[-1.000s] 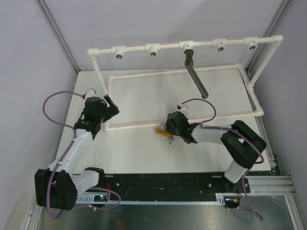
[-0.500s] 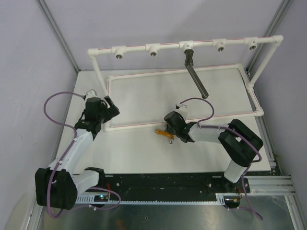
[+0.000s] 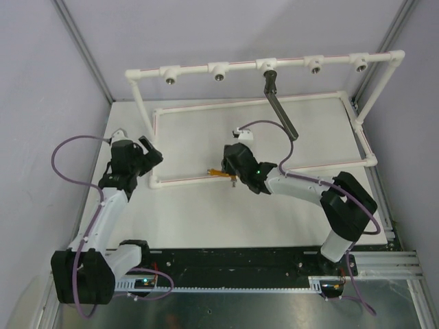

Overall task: Install the water faucets
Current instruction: Place the water faucet at the center of the board.

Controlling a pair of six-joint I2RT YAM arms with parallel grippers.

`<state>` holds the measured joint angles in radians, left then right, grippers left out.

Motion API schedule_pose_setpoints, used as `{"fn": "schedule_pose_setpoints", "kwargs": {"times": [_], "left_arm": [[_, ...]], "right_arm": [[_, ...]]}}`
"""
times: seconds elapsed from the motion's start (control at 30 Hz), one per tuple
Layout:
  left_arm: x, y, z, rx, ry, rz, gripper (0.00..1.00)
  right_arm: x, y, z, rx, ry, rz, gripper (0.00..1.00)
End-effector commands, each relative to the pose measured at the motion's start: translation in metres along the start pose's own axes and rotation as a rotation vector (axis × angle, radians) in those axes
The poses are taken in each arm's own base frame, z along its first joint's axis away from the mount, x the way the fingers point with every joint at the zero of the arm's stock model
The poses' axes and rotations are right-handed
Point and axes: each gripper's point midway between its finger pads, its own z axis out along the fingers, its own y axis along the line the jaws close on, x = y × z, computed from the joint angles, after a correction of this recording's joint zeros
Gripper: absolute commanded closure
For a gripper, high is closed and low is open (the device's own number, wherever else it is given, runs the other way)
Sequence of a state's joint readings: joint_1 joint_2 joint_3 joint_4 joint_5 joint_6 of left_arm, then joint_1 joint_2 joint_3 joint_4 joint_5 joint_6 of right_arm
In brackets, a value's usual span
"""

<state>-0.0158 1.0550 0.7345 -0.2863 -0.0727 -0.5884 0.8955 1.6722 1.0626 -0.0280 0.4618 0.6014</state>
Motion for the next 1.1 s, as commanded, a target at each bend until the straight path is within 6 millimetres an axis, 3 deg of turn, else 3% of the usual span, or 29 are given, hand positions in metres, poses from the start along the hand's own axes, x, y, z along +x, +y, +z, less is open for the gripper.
{"fn": "schedule_pose_setpoints", "kwargs": {"times": [0.0,0.07,0.2,0.4,0.47,0.5,0.6,0.73,0.87,1.0,1.07], "left_arm": [[-0.016,-0.006,-0.014,0.038,-0.040,-0.038,0.02],[-0.019,0.001,-0.017,0.019,-0.054,-0.049,0.01],[-0.026,0.011,-0.023,-0.008,-0.076,-0.072,0.00],[-0.036,0.026,-0.031,-0.023,-0.108,-0.126,0.00],[-0.038,0.030,-0.033,-0.026,-0.118,-0.129,0.00],[-0.038,0.031,-0.034,-0.028,-0.120,-0.129,0.00],[-0.035,0.033,-0.034,-0.032,-0.119,-0.131,0.00],[-0.029,0.032,-0.033,-0.016,-0.095,-0.134,0.00],[-0.025,0.034,-0.030,-0.020,-0.081,-0.137,0.00],[-0.025,0.034,-0.030,-0.024,-0.081,-0.138,0.00],[-0.026,0.036,-0.030,-0.031,-0.088,-0.138,0.00]], "right_arm": [[-0.042,0.006,0.029,-0.047,-0.047,0.014,1.00],[-0.052,-0.001,0.049,-0.030,-0.026,0.012,1.00],[-0.053,-0.011,0.090,0.007,0.047,-0.024,1.00],[-0.052,-0.018,0.126,0.049,0.096,-0.042,1.00],[-0.050,-0.020,0.133,0.056,0.109,-0.043,0.96],[-0.049,-0.020,0.135,0.060,0.114,-0.044,0.88],[-0.044,-0.023,0.138,0.068,0.129,-0.052,0.61],[-0.037,-0.028,0.134,0.086,0.132,-0.067,0.41],[-0.042,-0.030,0.123,0.101,0.098,-0.094,0.30],[-0.052,-0.021,0.106,0.102,0.047,-0.148,0.28],[-0.053,-0.007,0.096,0.079,0.025,-0.189,0.30]]}}
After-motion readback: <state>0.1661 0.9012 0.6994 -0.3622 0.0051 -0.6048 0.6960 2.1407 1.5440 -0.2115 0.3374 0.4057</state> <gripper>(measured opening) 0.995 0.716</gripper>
